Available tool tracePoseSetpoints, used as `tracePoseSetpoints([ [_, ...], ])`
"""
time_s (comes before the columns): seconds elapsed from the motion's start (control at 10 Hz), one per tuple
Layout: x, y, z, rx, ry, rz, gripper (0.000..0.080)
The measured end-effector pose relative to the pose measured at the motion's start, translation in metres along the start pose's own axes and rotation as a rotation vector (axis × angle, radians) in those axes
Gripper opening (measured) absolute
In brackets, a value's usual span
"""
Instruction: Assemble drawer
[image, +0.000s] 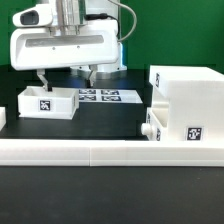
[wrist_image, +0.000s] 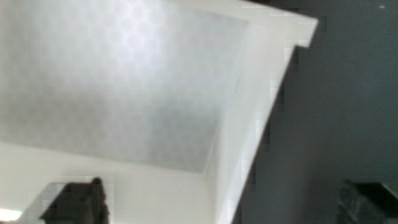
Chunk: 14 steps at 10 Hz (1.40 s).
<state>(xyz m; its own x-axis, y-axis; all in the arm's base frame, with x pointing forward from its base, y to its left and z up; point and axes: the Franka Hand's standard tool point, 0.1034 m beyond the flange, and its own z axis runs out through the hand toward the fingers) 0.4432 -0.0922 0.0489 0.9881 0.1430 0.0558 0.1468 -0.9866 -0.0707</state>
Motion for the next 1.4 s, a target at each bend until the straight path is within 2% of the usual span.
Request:
tracePoseSetpoints([
  [0.3,-0.002,-0.002,0.001,0.000,-0.001,0.011,0.0649],
  [0.5,-0.018,-0.010,0.014,0.000,-0.012,0.028,0.0649],
  [0.8,-0.026,-0.015,0.034,-0.010,0.005,0.015,0.0649],
  [0.9,-0.030,-0.016,0.040,-0.005,-0.004,0.016,0.0649],
  [1.2,-0.032,-0.017,0.044,-0.005,-0.003,0.014,0.0649],
  [1.3,-0.032,-0.017,0.044,-0.005,-0.003,0.012,0.0552],
  [1.4,-0.033,-0.016,0.044,-0.005,-0.004,0.003,0.0552],
])
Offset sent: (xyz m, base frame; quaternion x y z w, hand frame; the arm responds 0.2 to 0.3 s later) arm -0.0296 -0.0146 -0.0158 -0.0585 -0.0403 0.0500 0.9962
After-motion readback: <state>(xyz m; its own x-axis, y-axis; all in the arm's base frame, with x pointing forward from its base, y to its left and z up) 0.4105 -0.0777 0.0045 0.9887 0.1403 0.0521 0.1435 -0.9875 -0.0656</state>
